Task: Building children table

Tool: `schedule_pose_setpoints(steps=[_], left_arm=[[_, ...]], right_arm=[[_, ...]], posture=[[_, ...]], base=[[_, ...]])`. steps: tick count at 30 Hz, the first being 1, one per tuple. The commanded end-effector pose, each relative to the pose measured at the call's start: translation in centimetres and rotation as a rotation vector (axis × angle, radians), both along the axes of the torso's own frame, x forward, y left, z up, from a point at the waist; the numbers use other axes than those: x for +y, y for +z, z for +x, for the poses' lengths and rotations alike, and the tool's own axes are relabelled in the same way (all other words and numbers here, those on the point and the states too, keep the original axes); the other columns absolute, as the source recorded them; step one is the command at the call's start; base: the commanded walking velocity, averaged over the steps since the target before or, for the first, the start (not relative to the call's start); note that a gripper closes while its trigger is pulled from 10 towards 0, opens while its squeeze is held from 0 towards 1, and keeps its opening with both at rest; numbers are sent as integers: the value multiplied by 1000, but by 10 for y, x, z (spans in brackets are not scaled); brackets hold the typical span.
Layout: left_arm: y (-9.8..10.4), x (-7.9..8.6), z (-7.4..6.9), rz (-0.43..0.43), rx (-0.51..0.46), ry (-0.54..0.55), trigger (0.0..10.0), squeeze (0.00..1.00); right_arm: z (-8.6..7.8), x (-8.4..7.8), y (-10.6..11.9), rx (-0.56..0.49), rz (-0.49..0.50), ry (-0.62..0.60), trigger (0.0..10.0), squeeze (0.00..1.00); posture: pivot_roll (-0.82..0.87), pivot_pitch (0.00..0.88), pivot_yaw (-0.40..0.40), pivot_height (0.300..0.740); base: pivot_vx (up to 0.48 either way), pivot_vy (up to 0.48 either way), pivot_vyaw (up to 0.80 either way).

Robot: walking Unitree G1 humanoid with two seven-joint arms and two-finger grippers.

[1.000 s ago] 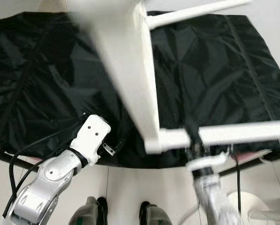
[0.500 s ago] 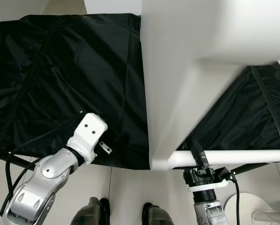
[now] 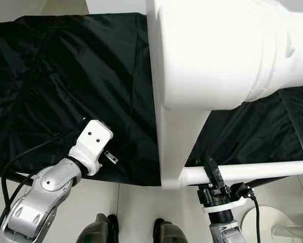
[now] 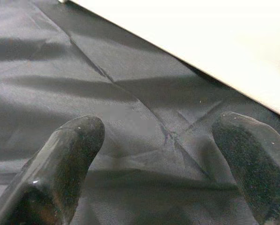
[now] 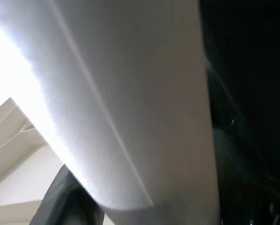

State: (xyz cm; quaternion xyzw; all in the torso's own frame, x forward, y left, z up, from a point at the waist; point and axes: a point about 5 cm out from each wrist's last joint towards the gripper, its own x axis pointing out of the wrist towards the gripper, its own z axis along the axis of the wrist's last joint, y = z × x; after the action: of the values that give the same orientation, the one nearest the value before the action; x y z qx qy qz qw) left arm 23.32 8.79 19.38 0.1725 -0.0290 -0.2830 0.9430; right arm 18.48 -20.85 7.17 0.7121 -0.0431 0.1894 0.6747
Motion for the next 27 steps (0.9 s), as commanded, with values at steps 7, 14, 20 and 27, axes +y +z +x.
schedule_pose_setpoints(steps=[7,14,20,27], left_arm=[[-2,5,-2,11,26,2,10000,0],[-1,4,-1,19,31,-22,10000,0],[0,5,0,23,36,-34,10000,0],[0,6,0,28,40,-41,10000,0]], right_arm=[[-25,-11,-16,84,-180,-133,10000,0],[-37,-6,-13,33,-311,-157,10000,0],[-44,-4,-9,-12,-410,-206,10000,0],[-58,-1,-8,-43,-441,-192,10000,165]], posture=[[-16,256,68,740],[-25,265,97,740],[-30,271,114,740],[-30,276,128,740]], base=[[0,0,0],[0,0,0],[0,0,0],[0,0,0]])
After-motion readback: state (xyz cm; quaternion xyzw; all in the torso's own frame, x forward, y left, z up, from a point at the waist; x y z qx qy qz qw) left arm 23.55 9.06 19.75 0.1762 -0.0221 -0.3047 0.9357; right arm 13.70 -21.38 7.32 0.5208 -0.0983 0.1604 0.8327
